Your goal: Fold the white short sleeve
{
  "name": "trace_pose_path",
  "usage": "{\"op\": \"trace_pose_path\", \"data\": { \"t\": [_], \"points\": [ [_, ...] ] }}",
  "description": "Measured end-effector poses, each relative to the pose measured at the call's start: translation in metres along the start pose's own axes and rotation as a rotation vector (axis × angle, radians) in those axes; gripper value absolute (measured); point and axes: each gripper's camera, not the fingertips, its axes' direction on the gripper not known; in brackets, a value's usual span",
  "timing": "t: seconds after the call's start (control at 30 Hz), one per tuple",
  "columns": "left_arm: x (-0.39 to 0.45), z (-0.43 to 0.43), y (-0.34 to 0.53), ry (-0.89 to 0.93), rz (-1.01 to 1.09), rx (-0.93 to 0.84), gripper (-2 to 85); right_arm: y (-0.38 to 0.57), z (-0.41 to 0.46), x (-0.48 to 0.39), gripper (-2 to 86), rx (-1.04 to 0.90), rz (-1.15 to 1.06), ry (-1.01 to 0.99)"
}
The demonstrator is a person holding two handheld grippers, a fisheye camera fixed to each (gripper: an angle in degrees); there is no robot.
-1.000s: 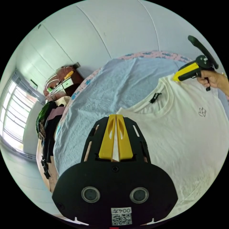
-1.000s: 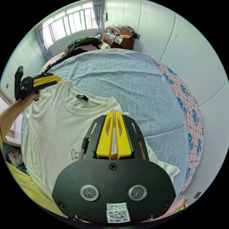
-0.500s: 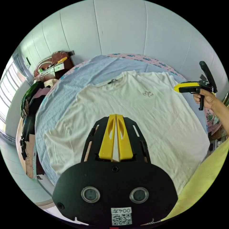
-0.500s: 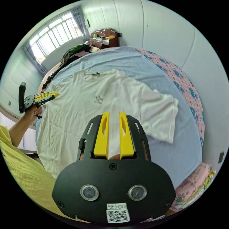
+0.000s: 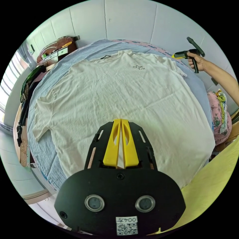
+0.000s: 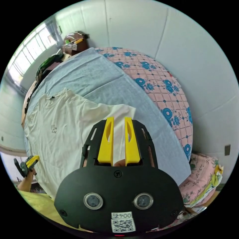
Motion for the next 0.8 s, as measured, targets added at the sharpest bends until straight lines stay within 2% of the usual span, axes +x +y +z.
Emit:
{"op": "trace_pose_path", "data": {
  "t": [0.2, 0.37, 0.43, 0.57, 0.8],
  "points": [
    [0.009, 0.014, -0.004, -0.021, 0.008, -0.002, 0.4, 0.055, -0.051, 0.107, 6.2, -0.029, 0.156, -0.275],
    [0.014, 0.030, -0.007, 0.009, -0.026, 0.002, 0.4, 0.159, -0.085, 0.197, 9.5, 0.055, 0.508, -0.757],
    [0.018, 0.036, -0.011, 0.008, -0.008, -0.008, 0.3, 0.181, -0.086, 0.215, 9.8, 0.075, 0.604, -0.870],
    [0.032, 0.051, -0.019, 0.002, 0.037, -0.035, 0.3, 0.184, -0.098, 0.237, 10.3, 0.084, 0.674, -0.951],
    [0.057, 0.078, -0.031, -0.004, 0.056, -0.076, 0.6, 0.165, -0.130, 0.263, 8.6, 0.080, 0.760, -0.885]
  ]
}}
